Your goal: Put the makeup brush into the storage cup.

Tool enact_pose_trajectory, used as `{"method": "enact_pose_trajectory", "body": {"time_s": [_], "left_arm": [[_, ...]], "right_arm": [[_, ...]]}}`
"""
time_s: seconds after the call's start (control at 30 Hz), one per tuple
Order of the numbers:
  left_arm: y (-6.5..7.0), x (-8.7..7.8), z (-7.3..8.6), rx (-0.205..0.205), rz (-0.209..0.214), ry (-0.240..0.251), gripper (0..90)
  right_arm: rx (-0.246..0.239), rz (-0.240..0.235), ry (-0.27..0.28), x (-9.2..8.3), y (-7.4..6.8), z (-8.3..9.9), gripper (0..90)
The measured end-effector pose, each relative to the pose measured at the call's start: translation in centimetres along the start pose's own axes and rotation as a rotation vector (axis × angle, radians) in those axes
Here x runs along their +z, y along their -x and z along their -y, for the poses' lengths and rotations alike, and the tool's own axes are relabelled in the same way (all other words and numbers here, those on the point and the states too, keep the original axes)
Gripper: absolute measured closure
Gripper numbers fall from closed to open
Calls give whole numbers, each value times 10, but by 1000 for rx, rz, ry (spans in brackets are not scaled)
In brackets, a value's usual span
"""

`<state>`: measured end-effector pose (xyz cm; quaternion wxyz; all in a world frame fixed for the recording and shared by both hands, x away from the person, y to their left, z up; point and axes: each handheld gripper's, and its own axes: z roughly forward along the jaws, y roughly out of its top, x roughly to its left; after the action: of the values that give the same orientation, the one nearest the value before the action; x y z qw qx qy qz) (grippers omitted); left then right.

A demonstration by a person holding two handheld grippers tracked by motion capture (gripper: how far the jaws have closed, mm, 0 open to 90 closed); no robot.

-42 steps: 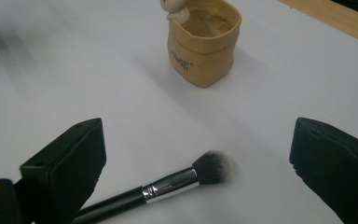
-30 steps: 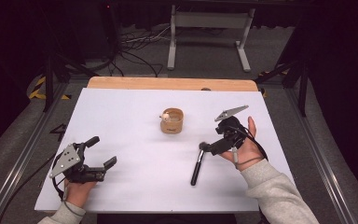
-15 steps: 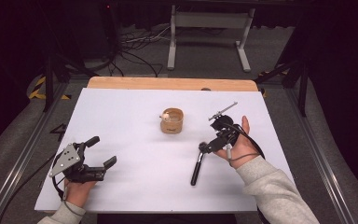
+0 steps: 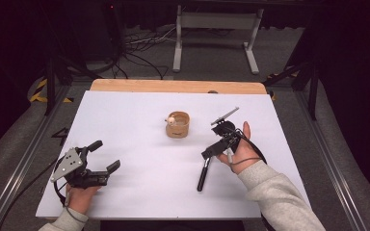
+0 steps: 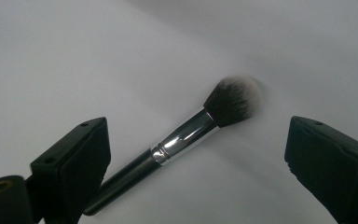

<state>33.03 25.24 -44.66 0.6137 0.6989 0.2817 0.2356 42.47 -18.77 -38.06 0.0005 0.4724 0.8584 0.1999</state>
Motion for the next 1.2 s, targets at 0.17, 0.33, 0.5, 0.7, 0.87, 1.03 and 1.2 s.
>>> {"method": "enact_pose_trajectory", "body": {"time_s": [0.17,0.33,0.5,0.7,0.87,1.03,1.2], "left_arm": [[0,0,0,-4,-4,1,52],[0,0,0,-2,-5,-2,52],[0,0,0,0,-5,-5,53],[0,1,-1,2,-3,-5,53],[-1,2,-2,-2,-3,-3,54],[-4,6,-5,-19,-5,10,54],[-5,10,-8,-3,-12,15,55]], "right_arm": [[-7,3,-7,4,-1,-1,54],[-18,23,-32,11,-5,-1,53],[-14,44,-48,16,-7,-2,54],[-23,85,-76,21,-10,-3,54],[-28,105,-95,25,-12,-5,55],[-27,121,-108,28,-13,-7,61],[-23,135,-126,30,-16,-8,92]]}}
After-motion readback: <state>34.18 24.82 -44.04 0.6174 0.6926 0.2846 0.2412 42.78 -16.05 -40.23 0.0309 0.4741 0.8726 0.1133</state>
